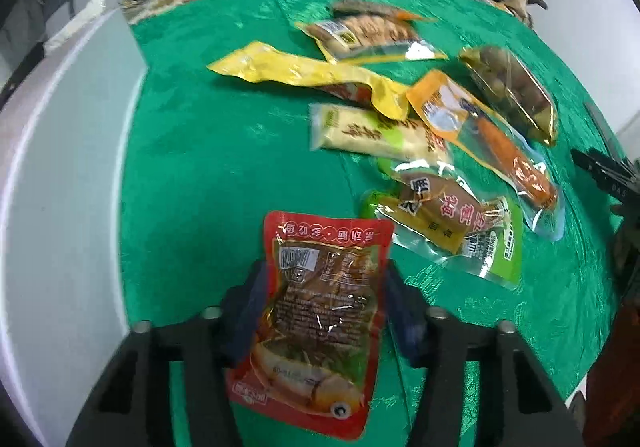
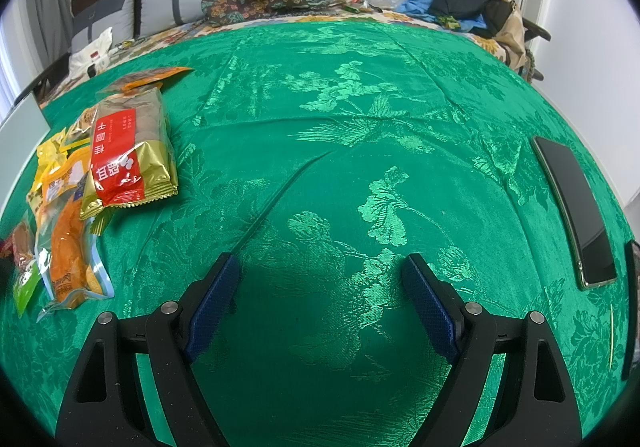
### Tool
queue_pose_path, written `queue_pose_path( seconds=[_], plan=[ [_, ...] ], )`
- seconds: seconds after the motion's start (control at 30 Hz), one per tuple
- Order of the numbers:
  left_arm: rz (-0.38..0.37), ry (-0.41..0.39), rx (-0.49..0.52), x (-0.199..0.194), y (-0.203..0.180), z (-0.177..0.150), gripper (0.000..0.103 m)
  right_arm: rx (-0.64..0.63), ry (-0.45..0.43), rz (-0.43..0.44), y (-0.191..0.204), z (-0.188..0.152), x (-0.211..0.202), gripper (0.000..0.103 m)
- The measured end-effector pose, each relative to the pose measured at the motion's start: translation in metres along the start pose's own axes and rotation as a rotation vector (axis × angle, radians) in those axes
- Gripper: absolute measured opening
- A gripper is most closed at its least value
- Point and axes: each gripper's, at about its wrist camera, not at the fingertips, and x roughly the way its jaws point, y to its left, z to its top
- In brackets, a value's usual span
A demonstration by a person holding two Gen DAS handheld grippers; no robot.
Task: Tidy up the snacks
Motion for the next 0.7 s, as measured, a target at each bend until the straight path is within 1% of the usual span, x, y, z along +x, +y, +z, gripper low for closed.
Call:
queue_pose_path(
  seconds=[0.17, 0.3, 0.4, 0.6, 0.67, 0.7],
  plan=[
    [0.03, -0.047, -0.056, -0.012, 0.002, -0.011, 0.041, 0.0, 0.0, 0.0, 0.0, 0.0, 0.0, 0.087],
    [0.047, -0.099, -0.108, -0.024, 0.014, -0.021, 0.038, 0.0, 0.0, 0.0, 0.001, 0.0, 0.0, 0.087],
    [0.021, -0.13, -0.147, -0.035, 0.023, -0.023, 0.037, 0.0, 0.0, 0.0, 0.0, 0.0, 0.0, 0.087],
    [-0.004, -0.195, -0.204, -0.059, 0.031, -0.023, 0.038, -0.003, 0.0, 0.003, 0.001, 0.0, 0.0, 0.087],
    [-0.014, -0.211, -0.215, -0.064, 0.031, -0.022, 0.038, -0.026, 0.038, 0.037, -0.001, 0.005, 0.002, 0.086],
    [-0.022, -0.22, -0.218, -0.068, 0.031, -0.023, 0.038, -0.017, 0.055, 0.08, -0.003, 0.009, 0.001, 0.085]
  ],
)
